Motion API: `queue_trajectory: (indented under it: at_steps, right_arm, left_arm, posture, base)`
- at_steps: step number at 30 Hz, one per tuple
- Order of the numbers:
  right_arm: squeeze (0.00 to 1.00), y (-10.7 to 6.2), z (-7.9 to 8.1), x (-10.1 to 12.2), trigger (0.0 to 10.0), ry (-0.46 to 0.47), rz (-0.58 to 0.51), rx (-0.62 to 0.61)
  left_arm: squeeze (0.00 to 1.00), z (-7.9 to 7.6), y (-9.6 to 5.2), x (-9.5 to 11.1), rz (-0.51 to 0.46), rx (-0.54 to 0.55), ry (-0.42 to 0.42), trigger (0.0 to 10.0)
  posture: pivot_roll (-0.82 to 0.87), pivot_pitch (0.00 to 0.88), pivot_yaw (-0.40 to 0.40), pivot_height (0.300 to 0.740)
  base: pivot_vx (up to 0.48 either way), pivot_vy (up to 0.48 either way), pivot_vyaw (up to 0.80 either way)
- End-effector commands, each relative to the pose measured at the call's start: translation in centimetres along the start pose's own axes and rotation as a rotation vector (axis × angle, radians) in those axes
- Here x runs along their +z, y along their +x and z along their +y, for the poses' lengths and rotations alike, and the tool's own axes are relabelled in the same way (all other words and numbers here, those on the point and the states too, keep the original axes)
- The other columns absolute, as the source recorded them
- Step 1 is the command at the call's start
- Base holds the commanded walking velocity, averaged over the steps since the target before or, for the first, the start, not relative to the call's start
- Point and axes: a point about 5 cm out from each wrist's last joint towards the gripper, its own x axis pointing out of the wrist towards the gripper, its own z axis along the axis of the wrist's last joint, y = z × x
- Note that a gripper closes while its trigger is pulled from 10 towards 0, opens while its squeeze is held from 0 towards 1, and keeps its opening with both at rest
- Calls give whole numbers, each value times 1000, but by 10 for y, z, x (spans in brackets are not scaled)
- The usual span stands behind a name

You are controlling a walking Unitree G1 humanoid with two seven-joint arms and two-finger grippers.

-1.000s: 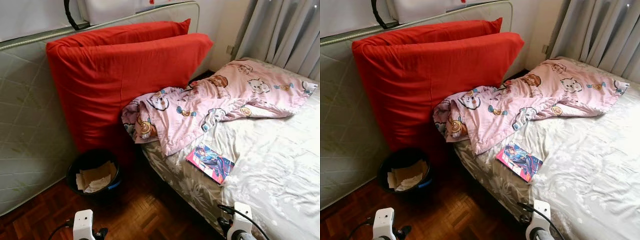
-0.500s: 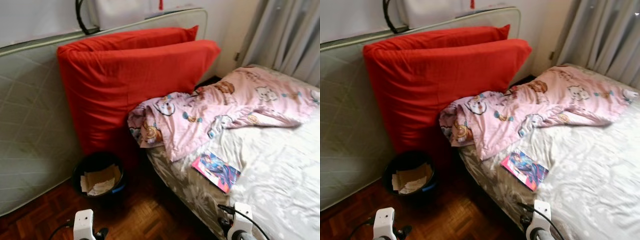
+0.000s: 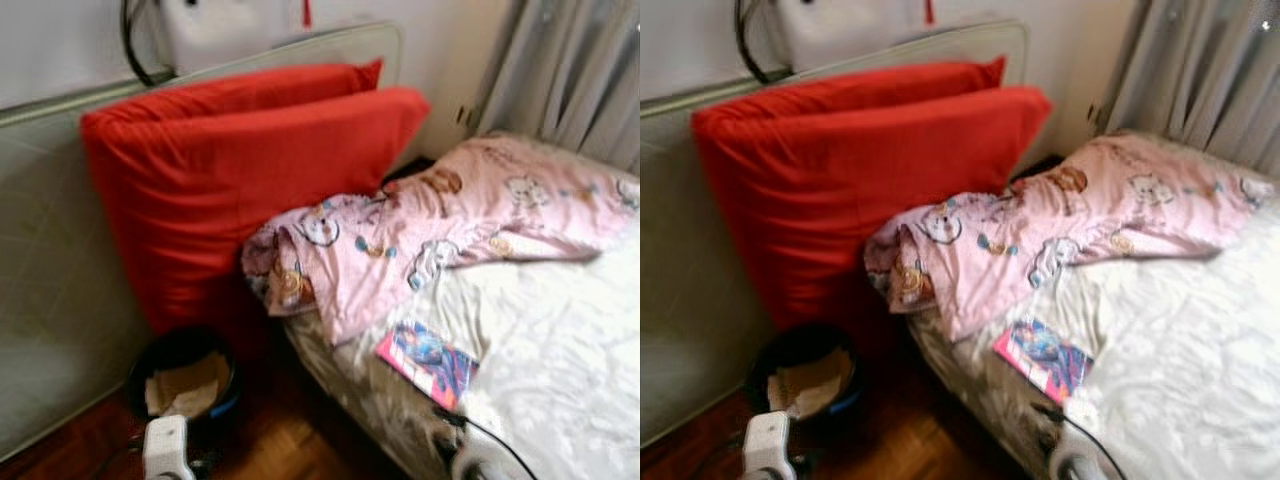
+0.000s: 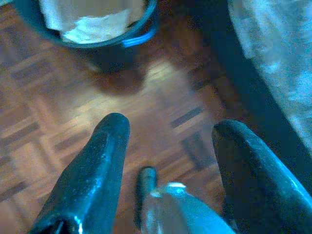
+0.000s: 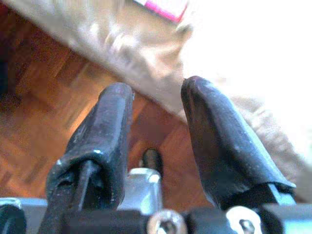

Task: Clean up the room

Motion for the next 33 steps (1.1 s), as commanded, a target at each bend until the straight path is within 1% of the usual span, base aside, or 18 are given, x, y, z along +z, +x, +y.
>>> queue_trajectory:
  at_steps: [1,9,11,16,19,23,26,27,28,31,32,33]
  right_arm:
    - [0,3,13,7,10000,5,-20,30]
    - [0,3,13,6,10000,9,-21,28]
    - [0,2,13,6,10000,9,-23,27]
    - [0,2,13,7,10000,12,-46,28]
    - [0,1,15,11,10000,22,-107,36]
    - [0,1,15,12,10000,24,-142,34]
    - [0,-1,16,18,10000,33,-224,52]
    - [0,-1,16,18,10000,33,-224,52]
    - [0,-2,16,21,10000,11,-265,64]
    - [0,-4,16,24,10000,24,-318,82]
    - [0,-4,16,24,10000,24,-318,82]
    - [0,-5,16,25,10000,24,-332,87]
  left_arm:
    - [0,12,-3,-2,20,30,11,10000]
    - [0,13,-3,-2,16,29,19,10000]
    - [0,13,-3,0,-3,31,20,10000]
    - [0,14,-3,2,-48,45,-12,10000]
    - [0,14,-4,4,-91,46,-54,10000]
    - [0,15,-5,5,-113,53,-71,10000]
    - [0,18,-6,8,-180,85,-114,10000]
    - [0,18,-6,8,-180,85,-114,10000]
    - [0,18,-8,10,-220,95,-133,10000]
    - [0,18,-9,13,-264,92,-111,10000]
    - [0,18,-9,13,-264,92,-111,10000]
    - [0,10,-4,62,-415,68,-82,10000]
  posture:
    - [57,0,-27,740]
    - [55,0,-23,740]
    - [55,0,-23,740]
    - [60,0,-17,740]
    - [58,0,-12,740]
    - [49,0,-8,740]
    - [50,0,-11,740]
    - [50,0,-11,740]
    - [53,0,-16,740]
    - [65,0,-24,740]
    - [65,0,-24,740]
    - [64,0,-24,740]
  base:
    - [274,0,0]
    - [272,0,0]
    - [240,0,0]
    - [0,0,0]
    - [0,0,0]
    - [0,0,0]
    - [0,0,0]
    - [0,0,0]
    - [0,0,0]
    - [0,0,0]
    - [0,0,0]
    - [0,0,0]
